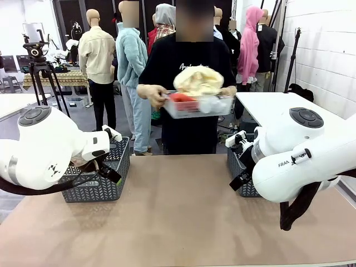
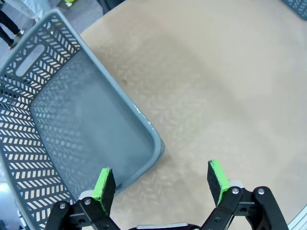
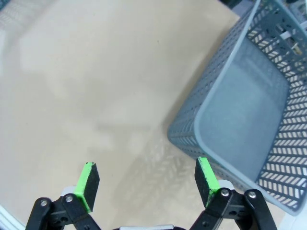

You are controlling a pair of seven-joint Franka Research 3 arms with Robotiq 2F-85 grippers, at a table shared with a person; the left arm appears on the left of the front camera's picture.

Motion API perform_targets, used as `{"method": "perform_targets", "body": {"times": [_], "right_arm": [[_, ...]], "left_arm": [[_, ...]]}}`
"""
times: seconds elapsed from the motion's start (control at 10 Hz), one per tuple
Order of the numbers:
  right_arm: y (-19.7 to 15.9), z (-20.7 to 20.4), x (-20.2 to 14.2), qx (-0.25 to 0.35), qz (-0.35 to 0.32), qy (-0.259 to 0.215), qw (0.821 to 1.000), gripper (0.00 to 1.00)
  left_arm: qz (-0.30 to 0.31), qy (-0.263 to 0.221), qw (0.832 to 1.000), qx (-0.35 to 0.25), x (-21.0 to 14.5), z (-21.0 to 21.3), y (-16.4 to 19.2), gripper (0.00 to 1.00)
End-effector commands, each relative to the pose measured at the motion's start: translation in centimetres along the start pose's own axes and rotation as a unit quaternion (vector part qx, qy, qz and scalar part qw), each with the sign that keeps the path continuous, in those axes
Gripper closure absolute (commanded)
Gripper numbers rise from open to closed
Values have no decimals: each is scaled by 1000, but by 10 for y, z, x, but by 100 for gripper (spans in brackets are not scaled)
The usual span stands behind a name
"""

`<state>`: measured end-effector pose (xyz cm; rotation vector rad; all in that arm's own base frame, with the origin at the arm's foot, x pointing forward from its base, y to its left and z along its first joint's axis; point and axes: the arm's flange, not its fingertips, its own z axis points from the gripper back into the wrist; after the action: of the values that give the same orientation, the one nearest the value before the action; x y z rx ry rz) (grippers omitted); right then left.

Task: Sort the tops and bottoms.
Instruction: Lift clothes from the center of the table with your left hand.

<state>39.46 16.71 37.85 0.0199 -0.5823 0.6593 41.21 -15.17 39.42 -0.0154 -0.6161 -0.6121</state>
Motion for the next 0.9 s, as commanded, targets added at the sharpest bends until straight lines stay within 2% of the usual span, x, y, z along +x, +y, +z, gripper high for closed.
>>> {"method": "perform_targets", "body": {"times": [0.0, 0.4, 0.6, 0.8], "right_arm": [[-4, 41, -3, -10, -16, -11, 1000, 0], [-45, 143, -27, -35, -72, -78, 994, 0], [-67, 185, -58, -21, -93, -148, 984, 0], [-78, 208, -82, 11, -95, -180, 979, 0]], "left_arm": [[8, -15, 1000, 1, 1, 36, -9, 0], [-2, -57, 998, -8, 6, 146, 0, 0], [45, -65, 997, -7, -20, 184, 28, 0], [68, -87, 994, 3, -45, 212, 42, 0]]}}
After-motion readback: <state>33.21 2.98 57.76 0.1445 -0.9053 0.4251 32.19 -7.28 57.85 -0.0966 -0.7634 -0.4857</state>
